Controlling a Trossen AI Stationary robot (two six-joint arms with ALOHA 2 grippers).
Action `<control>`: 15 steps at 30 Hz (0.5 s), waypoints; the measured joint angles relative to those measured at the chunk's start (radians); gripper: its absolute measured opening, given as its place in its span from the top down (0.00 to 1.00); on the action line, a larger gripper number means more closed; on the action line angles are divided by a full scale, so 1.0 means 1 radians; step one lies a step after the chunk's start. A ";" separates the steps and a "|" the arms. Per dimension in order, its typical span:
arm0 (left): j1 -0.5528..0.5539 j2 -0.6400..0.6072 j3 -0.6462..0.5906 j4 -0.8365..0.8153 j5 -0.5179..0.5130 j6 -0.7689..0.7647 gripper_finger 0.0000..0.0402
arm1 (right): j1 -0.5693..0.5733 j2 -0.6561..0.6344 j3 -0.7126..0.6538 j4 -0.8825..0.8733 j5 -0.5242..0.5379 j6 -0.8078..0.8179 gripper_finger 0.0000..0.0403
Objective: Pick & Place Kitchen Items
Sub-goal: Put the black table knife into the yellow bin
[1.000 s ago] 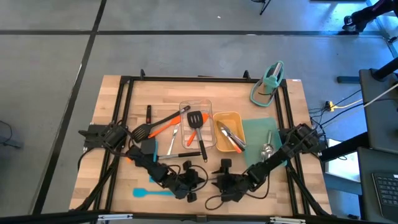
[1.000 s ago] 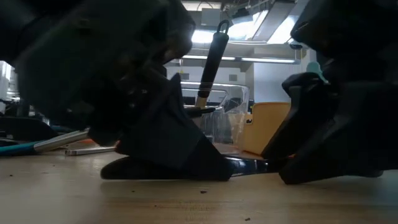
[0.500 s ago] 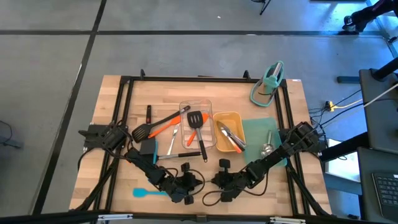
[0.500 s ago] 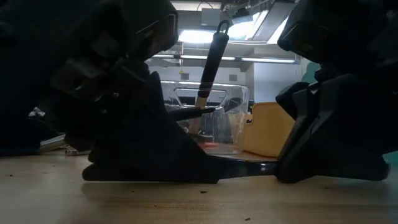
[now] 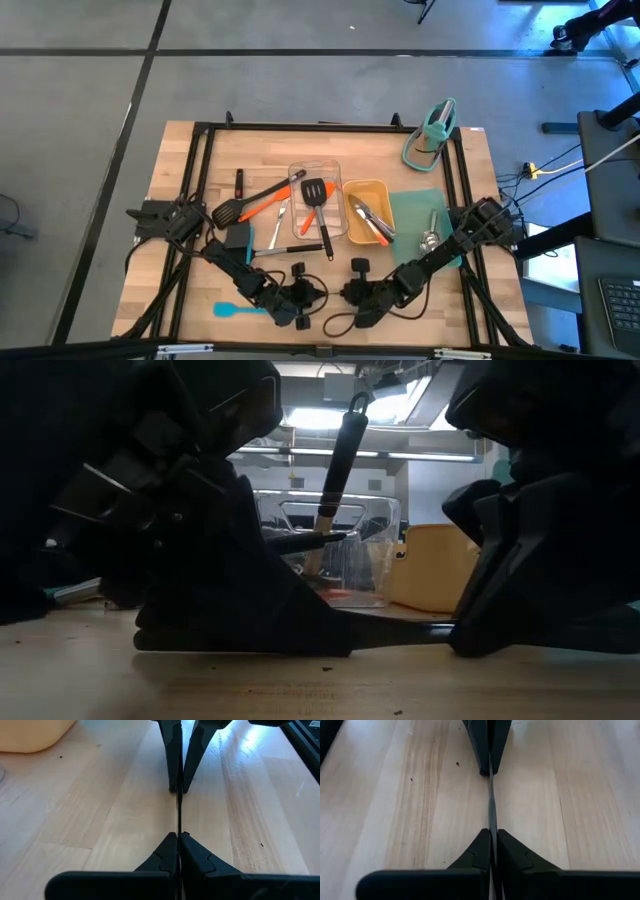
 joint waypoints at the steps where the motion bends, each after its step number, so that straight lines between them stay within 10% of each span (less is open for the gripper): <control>1: -0.001 0.000 0.000 0.005 0.000 0.000 0.99 | 0.000 0.001 0.009 -0.012 -0.001 -0.002 0.96; 9: -0.005 0.001 0.001 0.053 0.017 0.020 0.99 | 0.001 0.003 0.042 -0.052 -0.024 -0.005 0.95; 15: -0.007 -0.006 0.009 0.109 -0.006 0.031 1.00 | -0.004 0.003 0.042 -0.049 -0.045 -0.004 0.75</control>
